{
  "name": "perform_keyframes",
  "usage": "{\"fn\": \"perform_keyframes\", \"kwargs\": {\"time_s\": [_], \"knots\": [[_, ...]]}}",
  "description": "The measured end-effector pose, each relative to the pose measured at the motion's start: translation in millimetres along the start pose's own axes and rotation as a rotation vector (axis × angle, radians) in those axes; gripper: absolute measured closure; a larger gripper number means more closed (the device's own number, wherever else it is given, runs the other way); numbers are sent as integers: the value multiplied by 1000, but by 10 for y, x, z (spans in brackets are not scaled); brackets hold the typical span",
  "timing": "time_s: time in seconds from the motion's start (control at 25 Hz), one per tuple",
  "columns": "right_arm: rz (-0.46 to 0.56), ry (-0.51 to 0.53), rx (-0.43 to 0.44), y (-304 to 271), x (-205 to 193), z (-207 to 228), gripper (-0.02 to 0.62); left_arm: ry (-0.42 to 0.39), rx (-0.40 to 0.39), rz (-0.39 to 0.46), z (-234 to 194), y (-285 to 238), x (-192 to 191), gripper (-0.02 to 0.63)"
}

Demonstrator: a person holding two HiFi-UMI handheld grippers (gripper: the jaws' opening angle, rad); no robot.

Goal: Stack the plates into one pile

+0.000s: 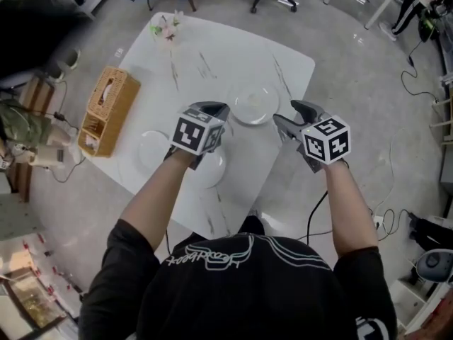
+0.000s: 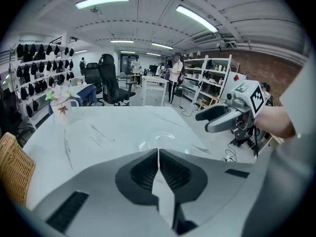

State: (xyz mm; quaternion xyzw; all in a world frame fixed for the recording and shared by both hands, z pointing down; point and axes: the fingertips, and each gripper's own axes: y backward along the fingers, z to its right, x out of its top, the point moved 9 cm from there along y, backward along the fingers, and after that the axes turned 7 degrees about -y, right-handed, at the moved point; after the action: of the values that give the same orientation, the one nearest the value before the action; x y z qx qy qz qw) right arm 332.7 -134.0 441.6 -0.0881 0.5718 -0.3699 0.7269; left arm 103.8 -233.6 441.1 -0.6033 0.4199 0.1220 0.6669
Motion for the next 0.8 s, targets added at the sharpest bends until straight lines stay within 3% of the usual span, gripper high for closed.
{"fn": "perform_keyframes", "kwargs": {"time_s": [0.24, 0.8], "knots": [[-18, -36, -69, -162, -137, 224, 310, -19, -38, -86, -170, -340, 32, 575], [-18, -225, -29, -320, -222, 358, 311, -35, -74, -216, -246, -749, 40, 581]]}}
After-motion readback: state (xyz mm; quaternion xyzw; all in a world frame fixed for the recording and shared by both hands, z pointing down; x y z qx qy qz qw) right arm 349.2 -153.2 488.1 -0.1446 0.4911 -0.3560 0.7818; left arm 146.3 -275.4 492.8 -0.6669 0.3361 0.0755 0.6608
